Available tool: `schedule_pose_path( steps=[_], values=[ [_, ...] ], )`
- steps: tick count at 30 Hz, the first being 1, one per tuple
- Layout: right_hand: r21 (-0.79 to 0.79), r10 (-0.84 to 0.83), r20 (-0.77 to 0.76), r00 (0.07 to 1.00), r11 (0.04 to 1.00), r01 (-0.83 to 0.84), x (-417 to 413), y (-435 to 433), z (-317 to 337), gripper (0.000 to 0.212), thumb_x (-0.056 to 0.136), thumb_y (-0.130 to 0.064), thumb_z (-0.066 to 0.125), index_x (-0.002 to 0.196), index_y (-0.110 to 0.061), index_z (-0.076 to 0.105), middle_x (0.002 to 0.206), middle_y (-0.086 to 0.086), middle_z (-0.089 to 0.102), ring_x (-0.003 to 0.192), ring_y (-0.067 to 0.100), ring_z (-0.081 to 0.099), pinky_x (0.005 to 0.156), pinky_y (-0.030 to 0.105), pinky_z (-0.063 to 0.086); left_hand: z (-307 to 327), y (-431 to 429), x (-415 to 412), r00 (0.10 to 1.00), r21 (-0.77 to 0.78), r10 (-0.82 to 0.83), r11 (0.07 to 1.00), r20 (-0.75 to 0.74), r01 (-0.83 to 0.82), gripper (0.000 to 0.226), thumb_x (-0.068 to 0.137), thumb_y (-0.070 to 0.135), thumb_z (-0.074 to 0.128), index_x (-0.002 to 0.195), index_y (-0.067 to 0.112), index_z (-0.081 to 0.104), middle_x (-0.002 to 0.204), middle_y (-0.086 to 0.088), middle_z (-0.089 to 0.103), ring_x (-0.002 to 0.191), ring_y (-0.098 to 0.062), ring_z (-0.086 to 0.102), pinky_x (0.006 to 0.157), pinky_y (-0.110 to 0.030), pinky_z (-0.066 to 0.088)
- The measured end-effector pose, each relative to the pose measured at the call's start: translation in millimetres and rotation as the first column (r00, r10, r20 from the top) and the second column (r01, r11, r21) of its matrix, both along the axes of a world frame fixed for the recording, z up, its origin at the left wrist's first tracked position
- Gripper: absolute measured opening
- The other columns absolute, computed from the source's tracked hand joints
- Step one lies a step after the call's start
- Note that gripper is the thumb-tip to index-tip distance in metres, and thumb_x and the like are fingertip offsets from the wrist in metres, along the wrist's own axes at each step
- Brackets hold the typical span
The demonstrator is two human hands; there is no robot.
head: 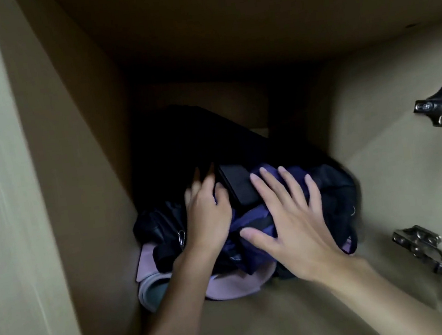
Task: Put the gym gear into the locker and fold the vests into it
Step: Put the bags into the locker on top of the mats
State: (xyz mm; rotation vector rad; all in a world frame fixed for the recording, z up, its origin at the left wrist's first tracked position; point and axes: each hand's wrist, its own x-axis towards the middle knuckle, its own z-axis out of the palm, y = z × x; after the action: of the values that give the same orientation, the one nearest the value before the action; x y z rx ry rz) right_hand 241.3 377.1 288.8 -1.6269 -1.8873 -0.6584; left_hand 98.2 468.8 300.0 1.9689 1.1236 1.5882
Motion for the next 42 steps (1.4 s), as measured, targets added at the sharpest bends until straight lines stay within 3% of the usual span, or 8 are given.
schedule_pose_path(
  steps=[3, 9, 14, 19, 27, 31, 37, 42],
  values=[
    [0.05, -0.092, -0.068, 0.993, 0.994, 0.095, -3, 27, 5, 0.077, 0.09, -0.076, 0.018, 0.155, -0.036, 0.011, 0.161, -0.003, 0.027, 0.151, 0.024, 0.014, 0.118, 0.054, 0.0, -9, -26, -7, 0.999, 0.039, -0.049, 0.998, 0.002, 0.049, 0.052, 0.103, 0.032, 0.035, 0.154, 0.031, 0.03, 0.162, 0.008, 0.026, 0.149, -0.01, 0.019, 0.123, -0.034, 0.016],
    [0.056, -0.138, -0.11, 0.984, 0.988, 0.145, -3, 69, 12, 0.077, 0.086, -0.078, 0.015, 0.153, -0.041, 0.014, 0.159, -0.006, 0.029, 0.149, 0.022, 0.018, 0.114, 0.055, 0.003, -42, -27, -19, 0.879, 0.246, 0.227, 0.96, -0.418, -0.131, 0.082, 0.084, 0.062, 0.024, 0.158, 0.031, 0.007, 0.167, 0.007, -0.001, 0.153, -0.01, -0.003, 0.116, -0.022, -0.008],
    [-0.073, -0.163, -0.149, 0.975, 0.985, 0.154, -7, 109, 13, 0.08, 0.081, -0.079, 0.009, 0.153, -0.045, 0.008, 0.163, -0.003, 0.019, 0.151, 0.024, 0.013, 0.114, 0.057, 0.004, -55, -14, -17, 0.775, 0.285, 0.356, 0.929, -0.522, -0.235, 0.079, 0.088, 0.061, 0.035, 0.156, 0.021, 0.027, 0.161, -0.007, 0.029, 0.15, -0.023, 0.025, 0.119, -0.034, 0.008],
    [-0.038, -0.012, -0.155, 0.988, 0.999, 0.006, 6, 81, -12, 0.072, 0.09, -0.068, 0.011, 0.155, -0.04, 0.0, 0.165, -0.001, 0.012, 0.152, 0.02, 0.0, 0.119, 0.047, -0.009, -61, -9, -16, 0.738, 0.34, 0.407, 0.906, -0.539, -0.251, 0.074, 0.089, 0.057, 0.037, 0.155, 0.027, 0.03, 0.158, -0.008, 0.037, 0.147, -0.026, 0.033, 0.117, -0.039, 0.017],
    [-0.14, -0.162, -0.046, 0.986, 0.978, 0.154, -1, 90, -22, 0.075, 0.087, -0.064, -0.005, 0.154, -0.033, -0.014, 0.165, 0.001, 0.0, 0.152, 0.02, -0.006, 0.119, 0.048, -0.012, -60, -17, -19, 0.709, 0.323, 0.412, 0.908, -0.572, -0.267, 0.071, 0.087, 0.054, 0.036, 0.15, 0.022, 0.042, 0.153, -0.012, 0.043, 0.145, -0.028, 0.036, 0.116, -0.04, 0.016],
    [-0.183, -0.086, -0.086, 0.993, 0.981, 0.069, 2, 72, -25, 0.073, 0.092, -0.064, 0.007, 0.154, -0.034, -0.017, 0.166, 0.002, -0.008, 0.151, 0.015, -0.012, 0.119, 0.04, -0.017, -57, -28, -21, 0.721, 0.291, 0.363, 0.929, -0.59, -0.229, 0.071, 0.085, 0.053, 0.039, 0.148, 0.023, 0.045, 0.152, -0.014, 0.044, 0.144, -0.031, 0.038, 0.115, -0.043, 0.016],
    [-0.176, -0.021, -0.261, 0.965, 0.984, -0.026, -1, 31, -29, 0.07, 0.101, -0.051, 0.031, 0.156, -0.032, -0.009, 0.166, 0.0, -0.009, 0.151, 0.009, -0.011, 0.122, 0.032, -0.008, -52, -53, -25, 0.761, 0.248, 0.287, 0.954, -0.582, -0.171, 0.073, 0.084, 0.053, 0.034, 0.153, 0.028, 0.036, 0.16, -0.012, 0.032, 0.149, -0.03, 0.026, 0.118, -0.042, 0.006],
    [-0.229, -0.045, -0.334, 0.941, 0.973, -0.035, -7, -13, -29, 0.068, 0.103, -0.043, 0.038, 0.156, -0.035, -0.003, 0.166, -0.003, -0.008, 0.152, 0.012, -0.005, 0.124, 0.034, 0.003, -44, -81, -27, 0.75, 0.185, 0.193, 0.978, -0.633, -0.096, 0.068, 0.1, 0.052, 0.039, 0.158, 0.036, 0.006, 0.167, -0.001, -0.005, 0.153, -0.021, -0.011, 0.122, -0.041, -0.01]
  ],
)
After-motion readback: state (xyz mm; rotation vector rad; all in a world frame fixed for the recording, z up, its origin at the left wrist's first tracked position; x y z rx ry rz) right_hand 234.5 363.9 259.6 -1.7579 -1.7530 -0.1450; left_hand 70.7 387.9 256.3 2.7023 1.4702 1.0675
